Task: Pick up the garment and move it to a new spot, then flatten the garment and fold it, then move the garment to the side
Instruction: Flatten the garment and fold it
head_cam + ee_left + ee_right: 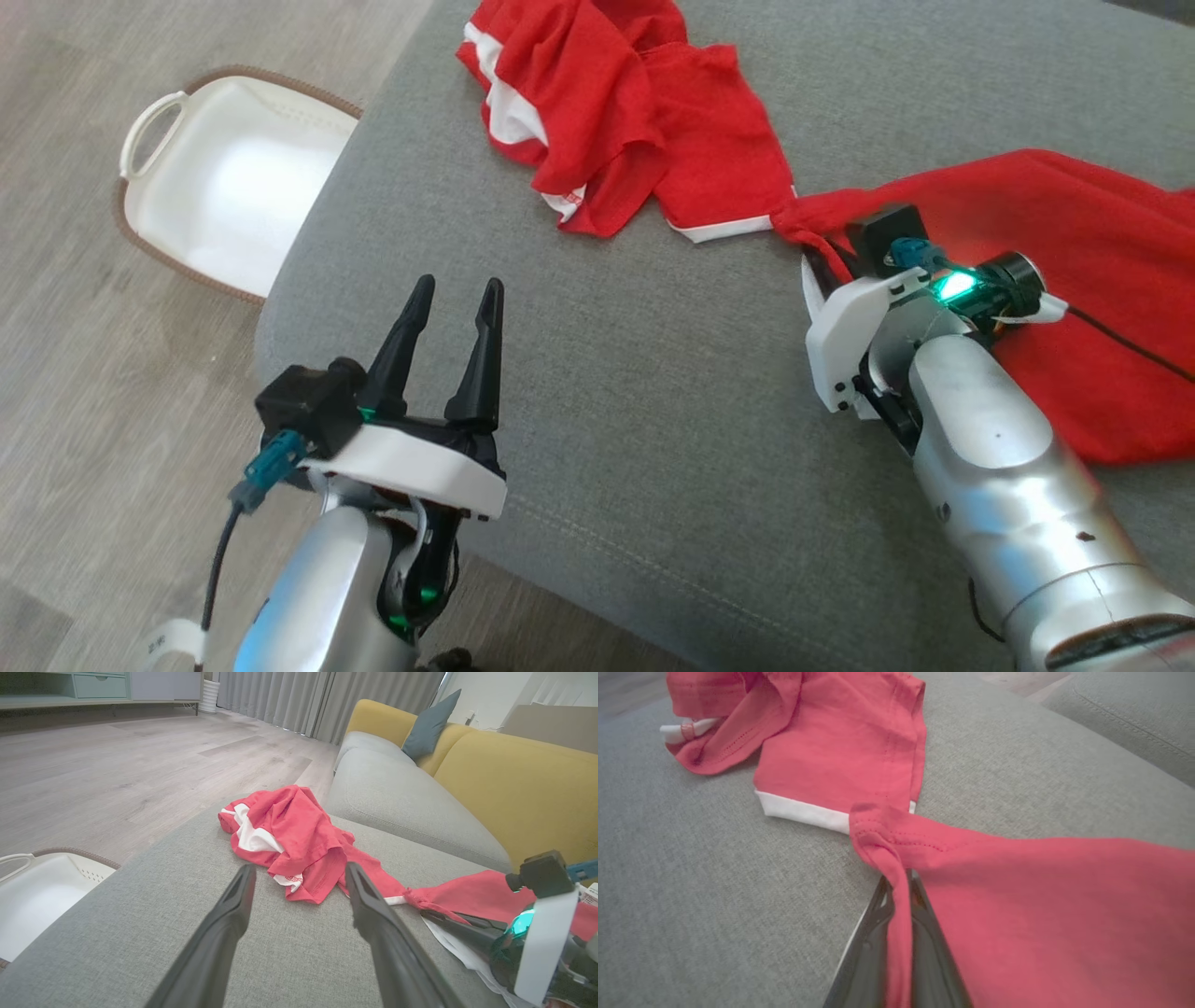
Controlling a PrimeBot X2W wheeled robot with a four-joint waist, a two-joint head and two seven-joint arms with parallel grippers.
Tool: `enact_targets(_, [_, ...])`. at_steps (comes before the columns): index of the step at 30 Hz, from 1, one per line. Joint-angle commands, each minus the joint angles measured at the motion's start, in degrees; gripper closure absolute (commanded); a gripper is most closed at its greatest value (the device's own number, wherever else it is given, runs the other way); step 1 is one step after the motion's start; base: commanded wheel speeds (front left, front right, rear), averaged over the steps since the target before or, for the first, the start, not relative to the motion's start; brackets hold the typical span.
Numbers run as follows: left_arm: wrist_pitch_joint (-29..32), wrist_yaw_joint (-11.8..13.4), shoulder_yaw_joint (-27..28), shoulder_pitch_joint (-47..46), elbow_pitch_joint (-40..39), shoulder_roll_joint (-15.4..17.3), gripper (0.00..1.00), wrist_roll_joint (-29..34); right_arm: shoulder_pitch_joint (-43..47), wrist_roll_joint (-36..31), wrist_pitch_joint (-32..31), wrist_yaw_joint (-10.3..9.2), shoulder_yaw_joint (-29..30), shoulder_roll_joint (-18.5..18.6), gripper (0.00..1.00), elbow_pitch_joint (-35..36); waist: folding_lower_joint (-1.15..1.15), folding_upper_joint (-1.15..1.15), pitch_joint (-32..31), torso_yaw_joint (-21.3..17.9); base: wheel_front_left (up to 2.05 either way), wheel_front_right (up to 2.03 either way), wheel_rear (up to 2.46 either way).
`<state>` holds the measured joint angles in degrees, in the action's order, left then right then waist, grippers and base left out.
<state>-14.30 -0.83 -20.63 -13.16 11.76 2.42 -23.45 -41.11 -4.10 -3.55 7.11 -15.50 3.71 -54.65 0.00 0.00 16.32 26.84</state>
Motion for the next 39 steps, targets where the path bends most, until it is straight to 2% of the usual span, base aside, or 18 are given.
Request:
enact_targets(1, [-0.7,0.43,1.86,-2.07,-1.53,0.46,0.0,-0.21,-0.64,0.11,0.92,0.37,-0.71,-0.83,1.0,0.72,0.0,0.0,-0.29,-0.43,0.0,0.0,0.0])
enact_targets(7, [-0.7,0.11,2.98,-1.29,-0.89,0.46,0.0,0.94,0.12,5.13,4.96,0.37,-1.31,-0.83,1.0,2.84,0.0,0.0,-2.67,-3.72,0.0,0.0,0.0])
enact_targets(12, [-0.7,-0.22,4.84,0.01,-0.87,0.46,0.0,2.48,0.98,12.04,8.52,0.37,-1.26,-0.83,1.0,8.31,0.0,0.0,-5.32,-9.14,0.0,0.0,0.0])
enact_targets(15, [-0.7,-0.48,5.97,0.68,-1.13,0.46,0.0,3.1,1.19,13.25,9.71,0.37,1.1,-0.83,1.0,12.75,0.0,0.0,-6.37,-13.41,0.0,0.0,0.0])
enact_targets(22, [-0.7,-1.15,7.14,1.27,-1.73,0.46,0.0,4.22,6.32,8.83,7.25,0.37,14.99,-0.42,1.0,28.28,0.0,0.0,-7.61,-22.4,0.0,0.0,0.0])
enact_targets(27, [-0.7,-1.41,7.48,0.75,-2.04,0.46,0.0,4.8,13.54,5.79,1.1,0.37,25.76,0.02,1.0,42.19,0.0,0.0,-7.13,-26.46,0.0,0.0,0.0])
enact_targets(30, [-0.7,-1.69,7.81,0.42,-1.96,0.46,0.0,5.17,17.59,4.65,-1.68,0.37,31.94,-0.23,1.0,47.8,0.0,0.0,-6.67,-28.21,0.0,0.0,0.0])
enact_targets(35, [-0.7,-2.02,7.84,-0.17,-1.9,0.46,0.0,5.56,21.15,0.22,-2.9,0.37,42.03,-0.61,1.0,50.69,0.0,0.0,-6.05,-29.72,0.0,0.0,0.0])
enact_targets(39, [-0.7,-2.42,8.02,-0.54,-1.53,0.46,0.0,5.82,21.76,-1.85,-3.58,0.37,46.47,-0.78,1.0,49.04,0.0,0.0,-5.81,-30.19,0.0,0.0,0.0])
